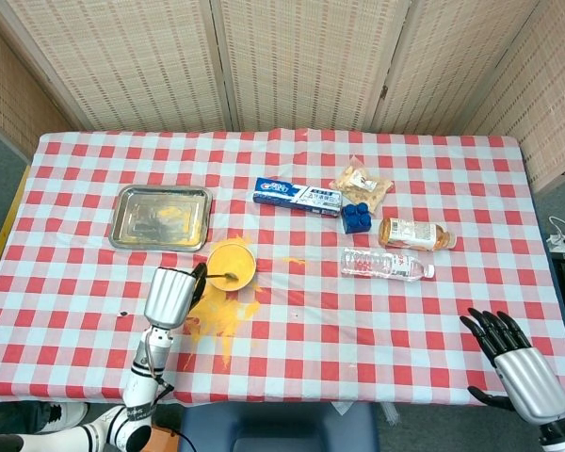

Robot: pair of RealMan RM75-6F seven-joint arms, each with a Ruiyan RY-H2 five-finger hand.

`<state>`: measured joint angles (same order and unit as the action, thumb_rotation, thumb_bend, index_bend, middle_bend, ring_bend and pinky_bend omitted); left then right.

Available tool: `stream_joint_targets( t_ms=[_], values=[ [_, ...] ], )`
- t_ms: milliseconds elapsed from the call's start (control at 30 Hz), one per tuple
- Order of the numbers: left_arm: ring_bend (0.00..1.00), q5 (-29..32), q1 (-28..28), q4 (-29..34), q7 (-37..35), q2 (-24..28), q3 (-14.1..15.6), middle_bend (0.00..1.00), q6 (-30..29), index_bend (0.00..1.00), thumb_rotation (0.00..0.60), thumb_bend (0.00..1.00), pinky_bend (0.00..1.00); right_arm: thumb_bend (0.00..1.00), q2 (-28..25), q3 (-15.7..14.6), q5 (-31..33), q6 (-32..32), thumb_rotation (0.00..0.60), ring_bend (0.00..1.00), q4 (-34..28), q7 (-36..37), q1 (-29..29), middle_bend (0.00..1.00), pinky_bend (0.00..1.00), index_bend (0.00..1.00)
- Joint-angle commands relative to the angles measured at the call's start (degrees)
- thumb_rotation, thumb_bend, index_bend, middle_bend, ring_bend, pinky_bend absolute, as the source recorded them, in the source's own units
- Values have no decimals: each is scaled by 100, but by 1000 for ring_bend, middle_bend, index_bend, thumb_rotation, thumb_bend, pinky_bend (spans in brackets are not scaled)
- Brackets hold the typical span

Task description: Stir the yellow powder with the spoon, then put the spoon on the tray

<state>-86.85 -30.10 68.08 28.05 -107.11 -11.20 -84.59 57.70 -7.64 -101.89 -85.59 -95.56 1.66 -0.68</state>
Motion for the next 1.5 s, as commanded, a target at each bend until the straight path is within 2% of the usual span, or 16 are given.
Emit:
stream_joint_targets(
  t_ms=[33,500,1067,1267,1500],
  values=[
    [1000,92,-90,-230,-17,-64,-97,1000,117,842,600,825,1000,22,5,6,30,49,600,0,-2,-7,-22,0,0,0],
    [1000,96,-445,-1211,-373,-422,-313,1000,109,842,600,826,1000,22,9,55,174,134,600,0,-17,-17,-59,0,0,0],
    [1000,110,-702,-1908,-676,-625,-416,1000,-53,843,600,826,1000,22,13,79,271,197,600,0,-36,-68,-79,0,0,0],
    [1000,-22,-592,-1698,-598,-513,-270,1000,-328,843,600,827,1000,22,-2,58,228,184,600,0,-36,-46,-77,0,0,0],
    [1000,-174,-271,-1230,-268,-232,46,1000,-583,842,600,825,1000,22,-21,5,81,93,600,0,-37,-19,-52,0,0,0]
  ],
)
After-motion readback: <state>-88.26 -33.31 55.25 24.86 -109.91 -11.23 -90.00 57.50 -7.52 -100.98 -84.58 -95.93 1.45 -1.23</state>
